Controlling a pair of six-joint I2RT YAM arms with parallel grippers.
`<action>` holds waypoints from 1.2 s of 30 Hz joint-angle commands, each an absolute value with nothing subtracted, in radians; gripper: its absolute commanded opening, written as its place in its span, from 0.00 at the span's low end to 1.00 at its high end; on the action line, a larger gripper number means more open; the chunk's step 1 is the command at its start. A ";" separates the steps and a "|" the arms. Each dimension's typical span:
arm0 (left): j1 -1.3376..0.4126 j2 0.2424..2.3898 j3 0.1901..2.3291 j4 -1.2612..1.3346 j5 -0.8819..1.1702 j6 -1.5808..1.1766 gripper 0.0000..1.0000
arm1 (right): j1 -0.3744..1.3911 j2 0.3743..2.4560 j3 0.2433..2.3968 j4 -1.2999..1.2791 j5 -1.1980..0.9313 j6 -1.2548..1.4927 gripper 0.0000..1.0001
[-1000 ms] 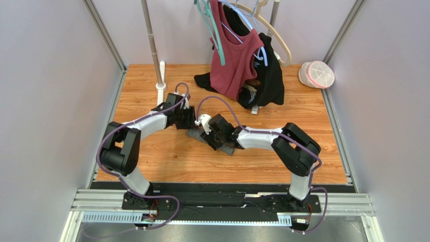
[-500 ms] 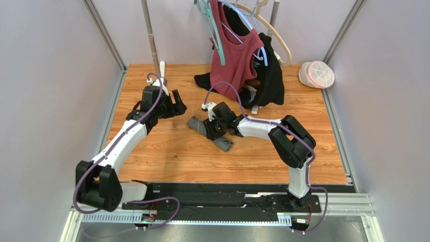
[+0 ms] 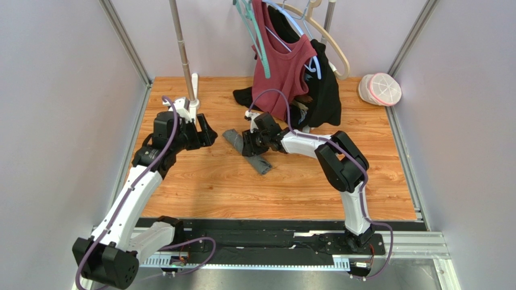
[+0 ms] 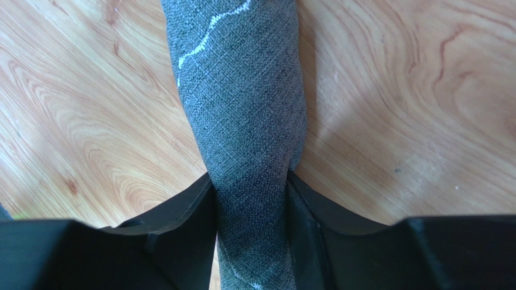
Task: Fold the napkin, place the utensils inside, and roll it up
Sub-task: Roll the napkin with the utensil
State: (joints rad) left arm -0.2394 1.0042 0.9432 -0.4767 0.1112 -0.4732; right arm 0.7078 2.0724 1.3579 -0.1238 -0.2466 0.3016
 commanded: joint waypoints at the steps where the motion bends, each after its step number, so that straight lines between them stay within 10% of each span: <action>1: -0.229 0.934 0.976 -0.566 0.115 -0.422 0.85 | 0.706 2.132 1.385 -0.203 -0.212 0.322 0.55; 8: -0.227 0.874 1.005 -0.632 0.095 -0.385 0.86 | 0.716 2.014 1.316 -0.133 -0.204 0.301 0.70; 9: -0.227 0.864 1.008 -0.632 0.091 -0.379 0.86 | 0.721 1.978 1.309 -0.133 -0.189 0.295 0.93; 36: -0.219 0.433 0.902 -0.589 -0.086 -0.198 0.95 | 0.460 0.749 0.658 -0.216 0.276 0.247 0.96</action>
State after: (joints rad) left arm -0.2264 0.4484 0.9333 -0.6117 -0.0643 -0.2314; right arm 0.5259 0.8265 0.6941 -0.1986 0.1951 0.2543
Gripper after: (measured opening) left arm 0.947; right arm 0.954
